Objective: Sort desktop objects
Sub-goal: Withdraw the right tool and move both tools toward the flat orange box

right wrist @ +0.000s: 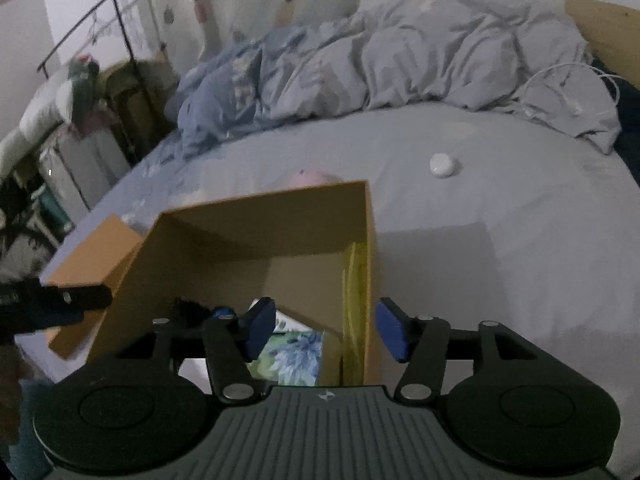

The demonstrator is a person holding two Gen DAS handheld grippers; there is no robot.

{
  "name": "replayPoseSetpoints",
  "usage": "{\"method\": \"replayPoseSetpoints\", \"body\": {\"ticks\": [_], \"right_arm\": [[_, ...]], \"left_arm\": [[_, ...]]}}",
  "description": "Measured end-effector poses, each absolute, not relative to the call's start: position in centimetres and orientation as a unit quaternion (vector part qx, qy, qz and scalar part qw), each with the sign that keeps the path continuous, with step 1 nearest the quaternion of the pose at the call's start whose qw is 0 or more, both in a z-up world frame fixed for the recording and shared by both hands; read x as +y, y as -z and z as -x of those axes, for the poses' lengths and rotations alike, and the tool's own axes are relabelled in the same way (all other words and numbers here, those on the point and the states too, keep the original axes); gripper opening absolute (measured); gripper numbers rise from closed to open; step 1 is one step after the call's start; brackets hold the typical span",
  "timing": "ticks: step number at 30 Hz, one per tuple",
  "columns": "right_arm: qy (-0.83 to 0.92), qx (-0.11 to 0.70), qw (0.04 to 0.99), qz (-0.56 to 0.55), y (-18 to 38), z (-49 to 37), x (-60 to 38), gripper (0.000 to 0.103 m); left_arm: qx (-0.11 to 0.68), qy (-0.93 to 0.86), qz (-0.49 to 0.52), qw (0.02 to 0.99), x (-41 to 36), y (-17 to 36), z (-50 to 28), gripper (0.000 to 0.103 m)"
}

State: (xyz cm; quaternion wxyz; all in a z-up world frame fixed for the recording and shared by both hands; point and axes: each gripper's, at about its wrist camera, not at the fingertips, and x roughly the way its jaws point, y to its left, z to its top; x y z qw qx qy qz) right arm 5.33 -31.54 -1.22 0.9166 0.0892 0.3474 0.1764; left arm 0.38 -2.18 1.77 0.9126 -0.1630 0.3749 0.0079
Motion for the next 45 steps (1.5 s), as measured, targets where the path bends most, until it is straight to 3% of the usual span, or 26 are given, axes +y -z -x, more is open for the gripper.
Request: {"method": "replayPoseSetpoints", "body": {"ticks": [7,13,16,19,22,45], "right_arm": [[-0.192,0.317,0.923,-0.101,0.4,-5.0,-31.4,0.075],[-0.215,0.318,0.920,-0.082,0.8,-4.7,-30.1,0.076],[-0.219,0.318,0.919,-0.076,0.9,-4.6,-29.7,0.087],[-0.225,0.321,0.917,-0.075,1.1,-4.5,-29.5,0.089],[-0.225,0.328,0.915,-0.072,1.3,-4.5,-29.3,0.103],[-0.229,0.354,0.906,-0.038,2.4,-4.1,-26.5,0.103]], "left_arm": [[0.366,-0.012,0.130,0.921,-3.0,-1.8,-0.3,0.103],[0.365,-0.008,0.112,0.924,-3.6,-1.7,-0.3,0.103],[0.364,-0.006,0.104,0.926,-3.8,-1.7,-0.2,0.103],[0.364,-0.007,0.102,0.926,-3.8,-1.6,-0.2,0.103],[0.365,-0.008,0.101,0.925,-3.9,-1.5,-0.2,0.103],[0.353,-0.029,0.152,0.923,-0.6,-2.5,-0.2,0.103]]}}
